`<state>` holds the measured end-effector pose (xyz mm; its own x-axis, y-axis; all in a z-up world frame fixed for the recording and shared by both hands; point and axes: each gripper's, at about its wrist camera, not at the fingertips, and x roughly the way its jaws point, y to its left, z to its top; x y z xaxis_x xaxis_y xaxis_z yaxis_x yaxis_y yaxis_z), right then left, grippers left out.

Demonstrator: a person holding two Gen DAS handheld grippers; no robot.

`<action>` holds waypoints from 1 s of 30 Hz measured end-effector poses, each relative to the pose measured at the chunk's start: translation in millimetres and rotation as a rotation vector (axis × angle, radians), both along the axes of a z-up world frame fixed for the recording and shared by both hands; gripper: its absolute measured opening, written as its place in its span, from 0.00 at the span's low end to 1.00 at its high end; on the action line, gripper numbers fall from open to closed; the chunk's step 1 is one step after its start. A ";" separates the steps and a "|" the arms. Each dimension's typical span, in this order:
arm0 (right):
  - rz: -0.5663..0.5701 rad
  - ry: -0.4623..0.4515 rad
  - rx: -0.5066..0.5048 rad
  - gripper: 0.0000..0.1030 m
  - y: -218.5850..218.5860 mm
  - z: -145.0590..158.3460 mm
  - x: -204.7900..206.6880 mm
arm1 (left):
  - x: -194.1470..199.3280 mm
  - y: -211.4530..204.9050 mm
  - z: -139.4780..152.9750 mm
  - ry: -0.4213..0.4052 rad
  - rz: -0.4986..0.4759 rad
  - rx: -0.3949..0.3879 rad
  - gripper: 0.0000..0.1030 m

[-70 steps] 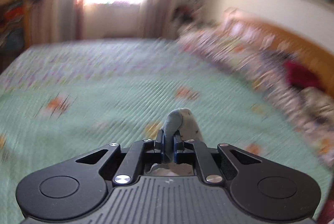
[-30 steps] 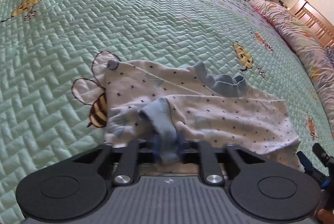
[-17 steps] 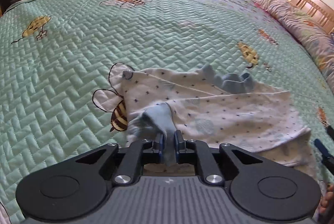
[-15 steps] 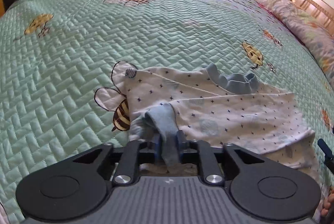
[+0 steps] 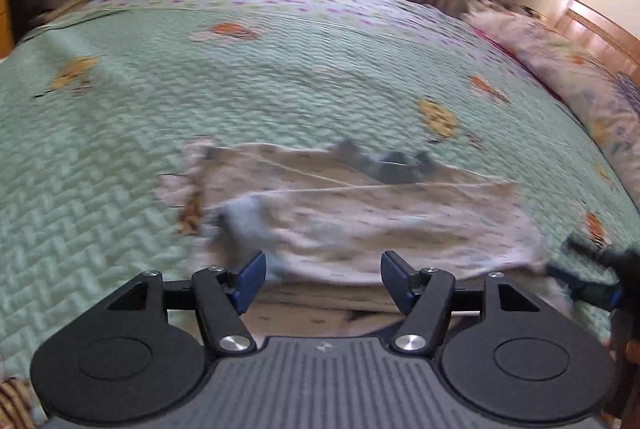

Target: Fold clothes

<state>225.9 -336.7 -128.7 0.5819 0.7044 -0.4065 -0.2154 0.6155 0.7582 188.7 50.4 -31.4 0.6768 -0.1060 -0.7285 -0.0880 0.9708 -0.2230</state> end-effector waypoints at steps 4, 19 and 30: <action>-0.050 0.005 0.004 0.82 -25.6 14.6 -14.0 | 15.1 -25.4 -4.7 -0.001 -0.049 -0.001 0.68; -0.021 -0.009 -0.050 0.64 10.9 3.7 -10.8 | 44.7 -55.3 -45.8 0.109 -0.172 -0.001 0.81; -0.008 0.051 0.038 0.33 34.3 -9.5 10.7 | 54.8 -16.9 -46.6 0.115 -0.070 -0.030 0.84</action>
